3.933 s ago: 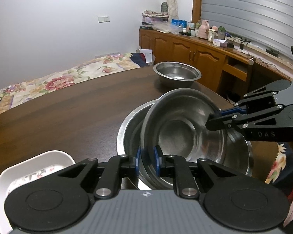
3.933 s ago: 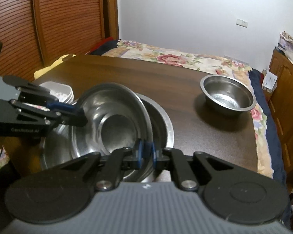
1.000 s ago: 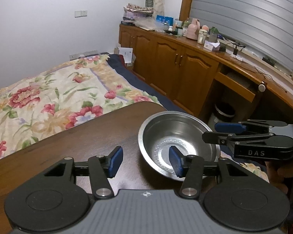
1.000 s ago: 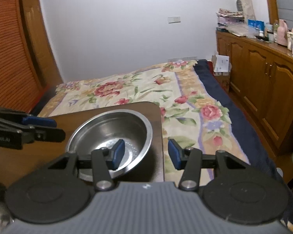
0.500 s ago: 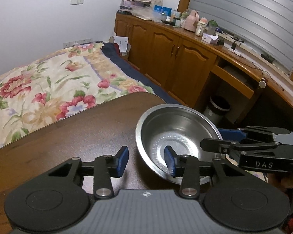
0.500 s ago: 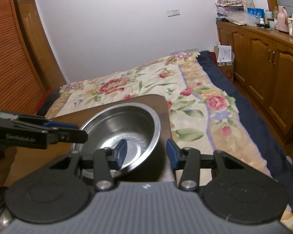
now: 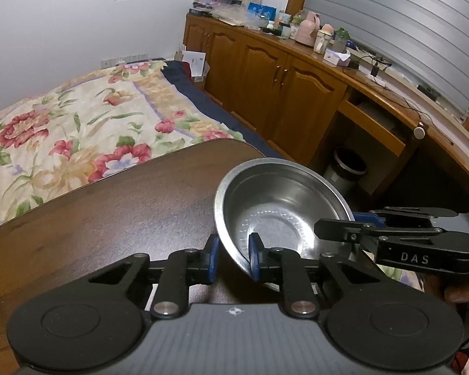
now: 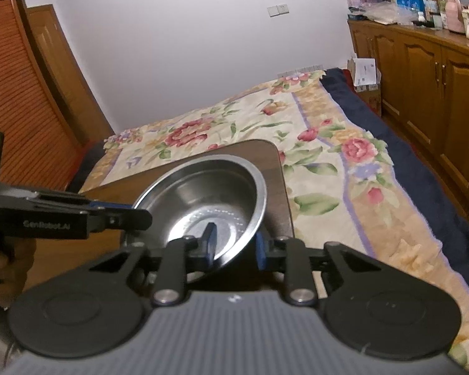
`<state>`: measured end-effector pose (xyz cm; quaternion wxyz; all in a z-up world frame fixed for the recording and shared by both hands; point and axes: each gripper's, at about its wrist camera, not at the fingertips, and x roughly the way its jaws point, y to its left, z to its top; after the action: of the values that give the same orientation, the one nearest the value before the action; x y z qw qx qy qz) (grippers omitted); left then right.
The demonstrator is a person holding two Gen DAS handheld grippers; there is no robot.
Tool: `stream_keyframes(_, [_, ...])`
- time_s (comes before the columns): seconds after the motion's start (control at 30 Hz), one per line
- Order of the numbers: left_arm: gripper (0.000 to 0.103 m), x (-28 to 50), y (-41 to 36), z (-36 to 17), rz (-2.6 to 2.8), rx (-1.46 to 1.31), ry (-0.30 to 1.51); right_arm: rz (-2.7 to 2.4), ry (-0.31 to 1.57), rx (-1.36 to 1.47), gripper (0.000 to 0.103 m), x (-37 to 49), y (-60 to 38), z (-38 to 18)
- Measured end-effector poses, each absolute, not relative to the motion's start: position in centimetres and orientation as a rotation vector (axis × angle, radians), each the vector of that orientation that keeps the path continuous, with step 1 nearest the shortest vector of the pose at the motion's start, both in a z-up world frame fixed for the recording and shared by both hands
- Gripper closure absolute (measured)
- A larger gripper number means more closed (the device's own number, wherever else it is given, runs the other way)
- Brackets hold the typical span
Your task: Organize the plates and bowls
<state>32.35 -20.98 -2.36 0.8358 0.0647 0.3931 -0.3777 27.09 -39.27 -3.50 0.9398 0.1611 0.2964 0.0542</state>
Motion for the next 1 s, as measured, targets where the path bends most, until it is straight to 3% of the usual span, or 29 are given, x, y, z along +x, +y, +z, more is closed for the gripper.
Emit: stream_keyframes(1.0, [0.082,28.0,-18.3,3.2,-0.811,0.129,0.690,0.111,0.514,0.279,0.077,24.2,-38.1,0.6])
